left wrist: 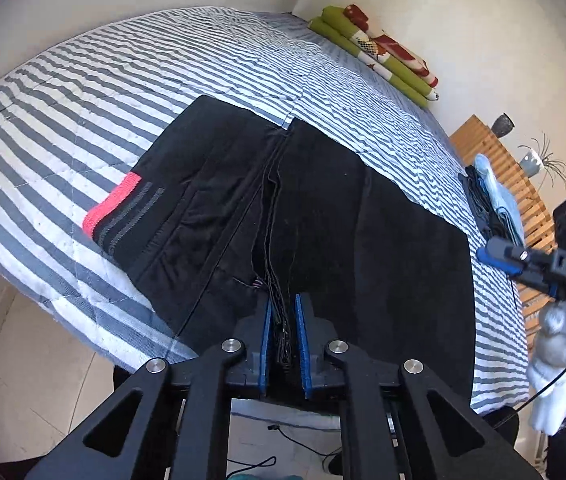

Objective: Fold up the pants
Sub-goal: 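Lower the folded black pants onto the bed and open both grippers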

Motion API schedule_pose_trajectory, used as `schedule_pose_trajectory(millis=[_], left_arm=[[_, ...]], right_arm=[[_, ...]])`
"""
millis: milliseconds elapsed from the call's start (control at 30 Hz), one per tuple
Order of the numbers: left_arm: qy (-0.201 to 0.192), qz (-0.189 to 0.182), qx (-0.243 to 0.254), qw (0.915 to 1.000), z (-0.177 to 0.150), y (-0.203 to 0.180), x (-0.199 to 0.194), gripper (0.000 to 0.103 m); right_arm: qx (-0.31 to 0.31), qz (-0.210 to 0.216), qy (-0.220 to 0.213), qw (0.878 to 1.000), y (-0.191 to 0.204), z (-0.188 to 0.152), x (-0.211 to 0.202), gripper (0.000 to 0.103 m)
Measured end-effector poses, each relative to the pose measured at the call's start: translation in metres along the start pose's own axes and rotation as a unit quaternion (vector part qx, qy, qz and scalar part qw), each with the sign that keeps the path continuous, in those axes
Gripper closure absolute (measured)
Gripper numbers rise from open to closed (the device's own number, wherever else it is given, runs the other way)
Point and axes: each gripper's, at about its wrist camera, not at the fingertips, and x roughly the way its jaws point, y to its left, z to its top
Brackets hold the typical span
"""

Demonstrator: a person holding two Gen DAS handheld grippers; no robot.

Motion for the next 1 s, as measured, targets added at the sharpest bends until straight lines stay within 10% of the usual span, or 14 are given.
schedule_pose_trajectory(millis=[267, 433, 600, 733, 867, 1000], left_arm=[[0.001, 0.096, 0.048, 0.9943, -0.012, -0.013, -0.016, 0.068], [-0.049, 0.067, 0.079, 0.9935, -0.002, -0.048, -0.04, 0.06], [-0.012, -0.001, 0.156, 0.9877, -0.014, -0.113, -0.016, 0.061], [0.04, 0.032, 0.229, 0.972, -0.041, -0.146, 0.029, 0.061], [0.063, 0.04, 0.222, 0.9723, -0.054, -0.137, 0.052, 0.064], [0.067, 0.045, 0.232, 0.9693, -0.056, -0.141, 0.049, 0.064]], right_arm=[[0.016, -0.103, 0.04, 0.994, -0.073, -0.047, 0.04, 0.082], [0.014, -0.08, -0.034, 0.996, -0.069, -0.038, -0.002, 0.078], [0.01, -0.08, -0.044, 0.996, -0.073, -0.003, 0.008, 0.078], [0.024, -0.068, -0.014, 0.997, -0.089, 0.02, 0.037, 0.078], [0.011, -0.155, 0.008, 0.988, -0.116, 0.038, 0.064, 0.083], [0.045, -0.113, -0.036, 0.992, -0.129, 0.038, 0.031, 0.082]])
